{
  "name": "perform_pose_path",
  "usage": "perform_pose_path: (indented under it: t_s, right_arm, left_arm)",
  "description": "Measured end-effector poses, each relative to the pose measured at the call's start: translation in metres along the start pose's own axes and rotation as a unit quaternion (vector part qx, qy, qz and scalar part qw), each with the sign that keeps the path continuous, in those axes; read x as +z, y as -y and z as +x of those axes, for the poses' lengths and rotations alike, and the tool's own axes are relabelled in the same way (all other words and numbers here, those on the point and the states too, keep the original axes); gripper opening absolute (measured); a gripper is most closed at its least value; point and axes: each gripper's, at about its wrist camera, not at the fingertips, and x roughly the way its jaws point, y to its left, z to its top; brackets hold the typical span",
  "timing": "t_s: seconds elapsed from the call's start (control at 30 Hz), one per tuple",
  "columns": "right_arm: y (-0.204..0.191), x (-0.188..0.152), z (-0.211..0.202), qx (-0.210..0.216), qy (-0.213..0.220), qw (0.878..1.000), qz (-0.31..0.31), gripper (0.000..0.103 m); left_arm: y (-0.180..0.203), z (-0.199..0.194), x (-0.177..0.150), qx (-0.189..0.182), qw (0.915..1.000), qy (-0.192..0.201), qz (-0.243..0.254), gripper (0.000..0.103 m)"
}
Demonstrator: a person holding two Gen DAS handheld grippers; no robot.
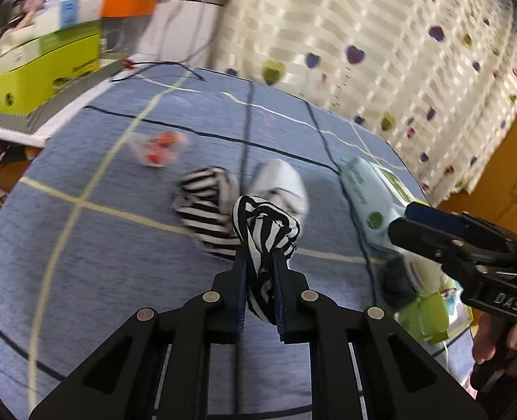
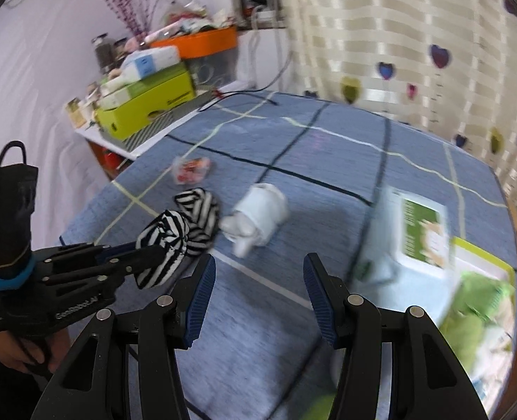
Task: Organize soft objects
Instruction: 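Grasp the grey sock with the right tool while the left tool holds the striped sock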
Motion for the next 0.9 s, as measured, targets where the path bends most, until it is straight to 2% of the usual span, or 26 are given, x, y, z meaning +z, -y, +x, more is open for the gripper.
perform_pose_path:
  t_s: [0.33, 0.5, 0.9]
  right_arm:
    - [-0.046, 0.032, 0.074, 0.034, -0.045, 0.997, -0.047, 0.052]
    - [-0.051, 0.043, 0.101, 0.034, -0.056, 0.997, -0.047, 0.052]
    - [-0.021, 0.047, 0.126, -0.087, -0.052, 0.995, 0.014, 0.052]
  left_arm:
    - [-0.053, -0.017, 0.001, 0.027, 0.9984, 0.023, -0.045, 0.014]
    - [-0.07, -0.02, -0.001, 0.03, 0.9972, 0.028, -0.062, 0.014]
    - [-0.078, -0.016, -0.002, 0.019, 0.997, 0.025, -0.072, 0.014]
